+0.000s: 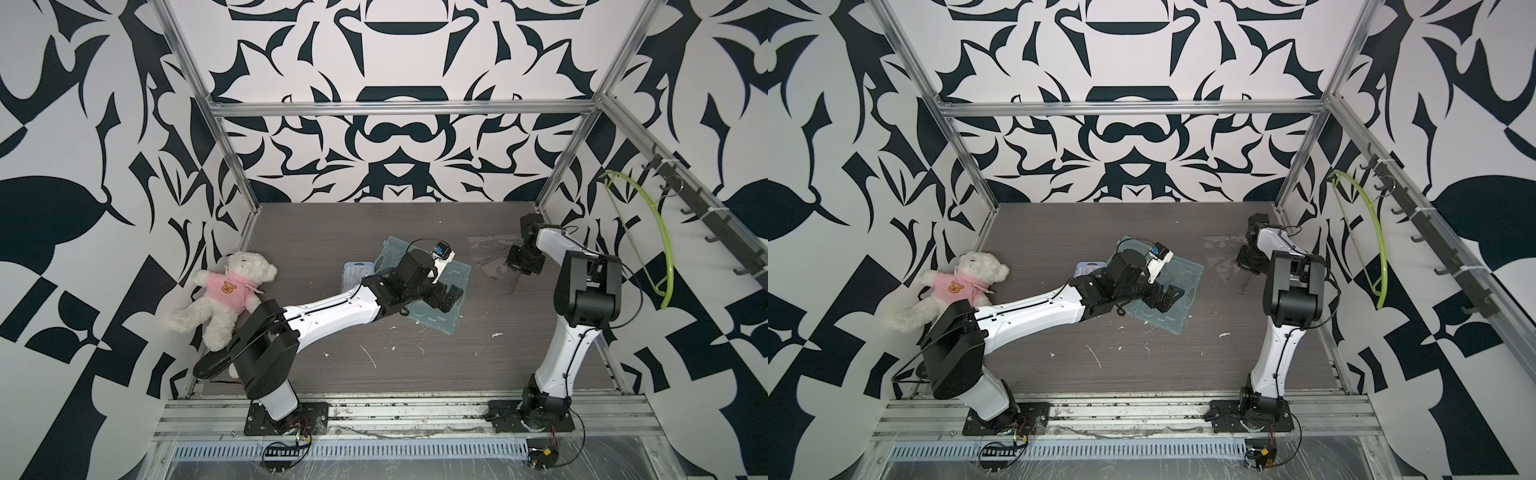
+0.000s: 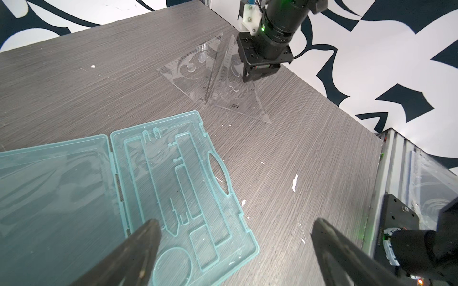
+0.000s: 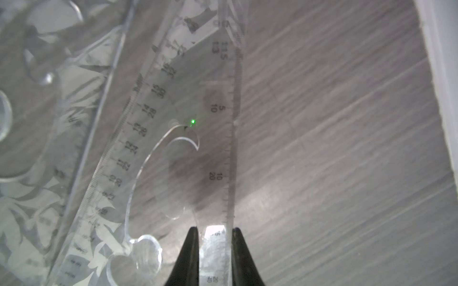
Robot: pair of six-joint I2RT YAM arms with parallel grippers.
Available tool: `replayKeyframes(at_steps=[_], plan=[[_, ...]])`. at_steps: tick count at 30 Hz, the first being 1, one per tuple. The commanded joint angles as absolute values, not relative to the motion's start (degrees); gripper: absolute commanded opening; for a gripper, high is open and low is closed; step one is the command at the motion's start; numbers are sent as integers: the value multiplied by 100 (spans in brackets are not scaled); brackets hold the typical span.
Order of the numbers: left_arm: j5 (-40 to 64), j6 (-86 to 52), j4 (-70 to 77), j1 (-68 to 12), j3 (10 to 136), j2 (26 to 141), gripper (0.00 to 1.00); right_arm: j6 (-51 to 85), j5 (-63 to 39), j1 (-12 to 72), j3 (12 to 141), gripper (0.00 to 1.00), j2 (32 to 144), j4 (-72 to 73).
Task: Open the ruler set and take out the ruler
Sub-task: Place the ruler at the center of the board.
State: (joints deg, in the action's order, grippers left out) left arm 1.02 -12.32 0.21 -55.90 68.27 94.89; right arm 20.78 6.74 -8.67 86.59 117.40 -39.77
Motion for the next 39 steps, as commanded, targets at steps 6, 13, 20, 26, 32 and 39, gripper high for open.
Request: replayKeyframes(at_steps=[6,13,20,26,32,39], plan=[[44,-1143,45,-5582,6705,9419,99,1969,853,-923,9054,9,11844,-4254],[-40,-1160,-141,-5581,6739,9451,99,1963,922,-923,8938,11,11819,-4236],[-580,-1305,-435,-5577,6632,9142,99,1998,1001,-918,8953,35,11663,-4270],[-1702,-1814,-612,-5581,6214,8393,99,2062,1050,-907,8949,48,11137,-4351],[-2184,-2506,-976,-5416,5581,7468,99,2210,967,-301,8572,51,9961,-4333],[-1466,-3310,-1977,-4940,5156,6367,99,2756,911,1587,7066,50,8329,-4263]])
